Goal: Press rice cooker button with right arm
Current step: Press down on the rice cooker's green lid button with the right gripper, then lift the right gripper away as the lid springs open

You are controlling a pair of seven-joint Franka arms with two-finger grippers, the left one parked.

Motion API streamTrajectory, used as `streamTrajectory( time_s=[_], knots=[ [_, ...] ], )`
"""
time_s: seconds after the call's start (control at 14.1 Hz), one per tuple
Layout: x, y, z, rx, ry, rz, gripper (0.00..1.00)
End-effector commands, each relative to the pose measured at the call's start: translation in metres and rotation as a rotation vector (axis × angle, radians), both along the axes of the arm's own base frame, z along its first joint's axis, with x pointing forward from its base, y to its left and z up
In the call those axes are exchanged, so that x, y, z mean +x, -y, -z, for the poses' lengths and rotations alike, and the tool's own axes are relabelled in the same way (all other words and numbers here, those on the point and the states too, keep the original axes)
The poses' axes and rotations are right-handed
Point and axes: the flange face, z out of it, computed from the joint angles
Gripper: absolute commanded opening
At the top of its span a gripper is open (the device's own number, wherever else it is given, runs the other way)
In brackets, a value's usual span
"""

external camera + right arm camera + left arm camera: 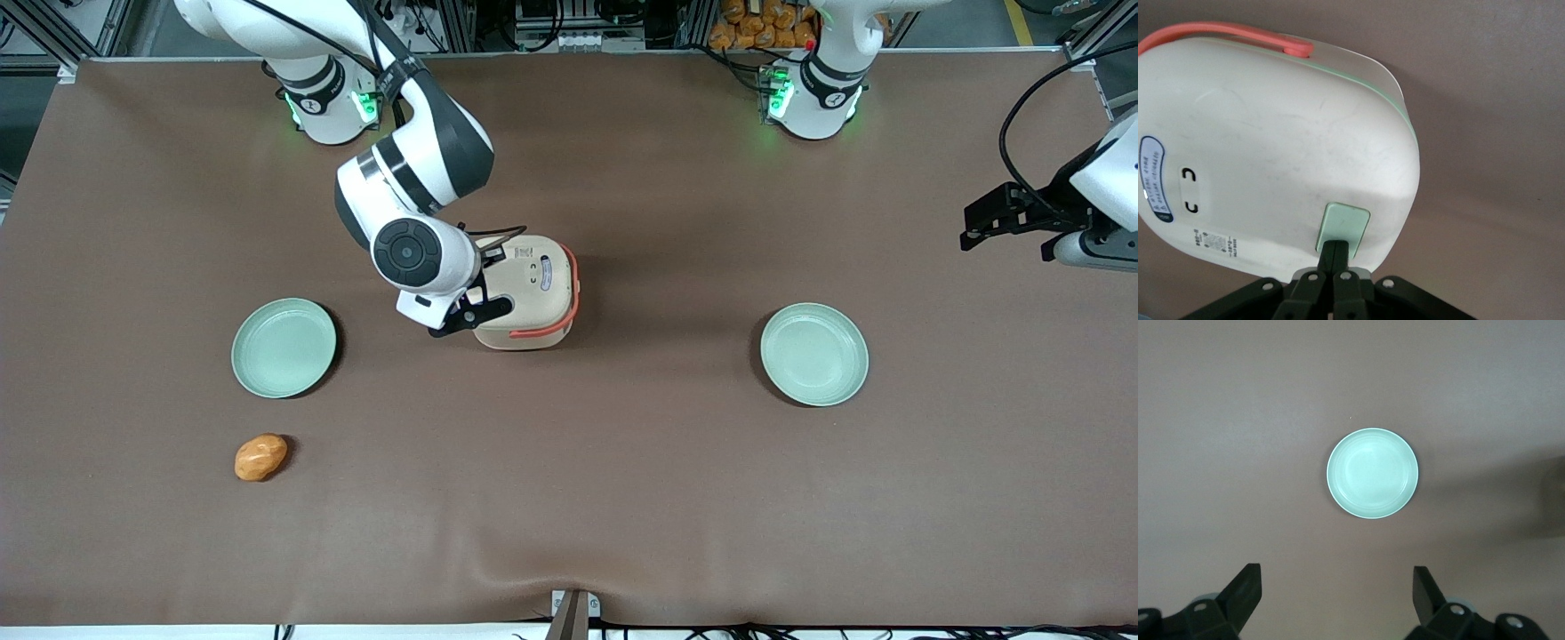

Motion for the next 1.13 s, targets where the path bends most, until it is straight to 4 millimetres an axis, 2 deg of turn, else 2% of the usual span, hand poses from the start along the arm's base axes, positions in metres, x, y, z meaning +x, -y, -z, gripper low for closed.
streamTrajectory(
  time_s=[0.0, 0.28, 0.42, 0.57, 0.78, 0.85, 0.99, 1.06],
  knots=[
    [-0.002, 0.001, 0.021, 0.008, 0.015, 0.025, 0.0],
    [-0.002, 0.002, 0.027, 0.008, 0.022, 0.028, 0.0],
    [0.002, 0.003, 0.01, 0.022, 0.041, 0.028, 0.0],
    [0.004, 0.01, -0.019, 0.04, 0.064, 0.038, 0.0],
    [0.011, 0.023, -0.073, 0.076, 0.104, 0.058, 0.24],
    [0.013, 0.03, -0.091, 0.091, 0.132, 0.071, 0.37],
    [0.018, 0.044, -0.124, 0.114, 0.183, 0.09, 0.68],
    [0.02, 0.053, -0.138, 0.121, 0.205, 0.096, 0.9]
  ],
)
